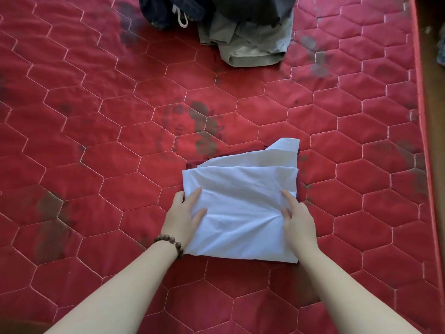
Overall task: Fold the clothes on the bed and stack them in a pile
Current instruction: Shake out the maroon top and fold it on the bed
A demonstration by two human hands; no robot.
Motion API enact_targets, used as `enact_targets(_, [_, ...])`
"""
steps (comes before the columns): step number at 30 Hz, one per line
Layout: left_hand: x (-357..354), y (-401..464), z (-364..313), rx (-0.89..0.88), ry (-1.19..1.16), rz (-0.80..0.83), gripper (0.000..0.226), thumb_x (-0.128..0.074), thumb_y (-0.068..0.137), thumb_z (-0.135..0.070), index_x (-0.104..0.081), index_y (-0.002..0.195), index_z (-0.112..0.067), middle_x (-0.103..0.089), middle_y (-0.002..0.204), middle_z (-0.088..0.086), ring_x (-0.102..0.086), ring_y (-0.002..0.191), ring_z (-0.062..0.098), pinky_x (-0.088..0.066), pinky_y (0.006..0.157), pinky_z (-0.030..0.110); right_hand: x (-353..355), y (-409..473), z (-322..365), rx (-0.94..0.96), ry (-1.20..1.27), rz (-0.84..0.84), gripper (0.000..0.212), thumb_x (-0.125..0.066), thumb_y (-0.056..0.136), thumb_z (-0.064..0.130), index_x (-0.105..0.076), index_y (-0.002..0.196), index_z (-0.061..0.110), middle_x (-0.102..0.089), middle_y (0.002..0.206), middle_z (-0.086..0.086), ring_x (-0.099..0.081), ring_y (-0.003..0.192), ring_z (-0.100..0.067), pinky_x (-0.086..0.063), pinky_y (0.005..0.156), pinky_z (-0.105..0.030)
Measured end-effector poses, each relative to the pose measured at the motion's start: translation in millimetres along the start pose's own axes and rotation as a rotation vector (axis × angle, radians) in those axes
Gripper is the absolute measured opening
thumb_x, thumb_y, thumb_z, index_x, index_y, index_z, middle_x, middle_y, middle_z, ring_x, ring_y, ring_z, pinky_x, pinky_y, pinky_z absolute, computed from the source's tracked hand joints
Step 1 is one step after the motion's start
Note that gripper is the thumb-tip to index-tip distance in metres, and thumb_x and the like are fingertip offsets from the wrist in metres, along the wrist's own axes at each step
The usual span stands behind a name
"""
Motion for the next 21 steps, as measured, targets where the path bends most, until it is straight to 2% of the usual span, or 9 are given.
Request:
enact_targets(3, [12,-5,-6,-0.055,0.065,-0.085,0.047,-0.056,0.093,-0.009,-0.047,0.139,-0.008,-0.049,0.124,0.011,-0.057,0.092,0.026,-0.043,0.077,0.031,0,-3,4,0.013,-0.047,0.021,0.050,-0.040,0.098,0.016,-0.037,0.141,0.042,-0.047,0.095,0.003,-0.052,0.081,-0.020,-0.039,0.071,-0.037])
enact_targets(6, [25,-10,-21,-0.128,0.256,-0.260,0.047,-0.061,0.085,-0.001,-0.053,0.132,0.001,-0.046,0.136,0.022,-0.050,0.119,0.040,-0.044,0.096,0.050,27,-10,22,0.120,-0.215,-0.283,0.050,-0.051,0.094,0.010,-0.043,0.142,0.023,-0.048,0.126,-0.011,-0.052,0.106,-0.031,-0.043,0.088,-0.046])
enact_targets(8, [24,-14,-46,-0.255,0.437,-0.351,0.043,-0.057,0.085,-0.007,-0.057,0.127,0.000,-0.048,0.137,0.025,-0.045,0.126,0.041,-0.037,0.103,0.055,35,-15,49,0.331,-0.358,-0.449,0.048,-0.056,0.092,0.013,-0.048,0.140,0.014,-0.044,0.141,-0.018,-0.040,0.129,-0.035,-0.032,0.106,-0.053])
enact_targets(10, [0,-18,-71,-0.420,0.540,-0.263,0.047,-0.044,0.087,-0.022,-0.058,0.128,-0.002,-0.047,0.140,0.023,-0.044,0.131,0.038,-0.036,0.107,0.055,15,-17,75,0.572,-0.494,-0.387,0.049,-0.048,0.093,0.026,-0.047,0.140,0.014,-0.040,0.148,-0.016,-0.030,0.139,-0.034,-0.019,0.113,-0.057])
enact_targets(12, [-38,-19,-75,-0.467,0.655,-0.029,0.060,-0.034,0.089,-0.039,-0.048,0.140,-0.010,-0.034,0.151,0.020,-0.031,0.140,0.037,-0.029,0.110,0.058,-21,-16,83,0.687,-0.663,-0.199,0.054,-0.037,0.094,0.038,-0.044,0.143,0.017,-0.033,0.153,-0.012,-0.024,0.144,-0.034,-0.014,0.112,-0.062])
enact_targets(15, [-69,-7,-45,-0.425,0.826,0.106,0.071,-0.013,0.090,-0.064,-0.001,0.152,-0.032,0.005,0.160,0.009,0.012,0.146,0.037,0.000,0.115,0.061,-64,-2,66,0.692,-0.852,0.044,0.061,-0.018,0.094,0.053,-0.029,0.150,0.029,-0.007,0.160,-0.005,-0.001,0.147,-0.032,-0.002,0.113,-0.062])
enact_targets(16, [-70,-1,-38,-0.410,0.819,0.090,0.072,-0.012,0.088,-0.069,0.003,0.150,-0.036,0.009,0.160,0.007,0.015,0.145,0.038,0.004,0.114,0.062,-69,5,60,0.689,-0.883,0.070,0.063,-0.013,0.094,0.056,-0.021,0.151,0.033,0.003,0.161,-0.002,0.009,0.147,-0.028,0.003,0.114,-0.060])
enact_targets(18, [-65,10,-32,-0.383,0.772,0.058,0.074,-0.020,0.086,-0.073,-0.009,0.150,-0.038,-0.001,0.161,0.006,0.005,0.146,0.041,0.000,0.113,0.063,-69,19,56,0.662,-0.871,0.035,0.063,-0.015,0.093,0.059,-0.017,0.151,0.037,0.004,0.161,-0.001,0.010,0.148,-0.024,0.003,0.114,-0.060])
enact_targets(21, [-60,17,-28,-0.367,0.683,0.029,0.069,-0.027,0.089,-0.065,-0.018,0.151,-0.033,-0.006,0.161,0.007,0.000,0.148,0.035,-0.001,0.116,0.057,-51,27,51,0.485,-0.670,-0.110,0.060,-0.030,0.091,0.055,-0.026,0.148,0.035,-0.012,0.160,-0.004,-0.009,0.148,-0.027,-0.004,0.115,-0.060])
Point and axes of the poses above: each hand's wrist, its own y-axis towards the middle knuckle, its own x-axis out of the back of the hand, z = x × y, the point moved 8 cm from there along y, towards the middle knuckle
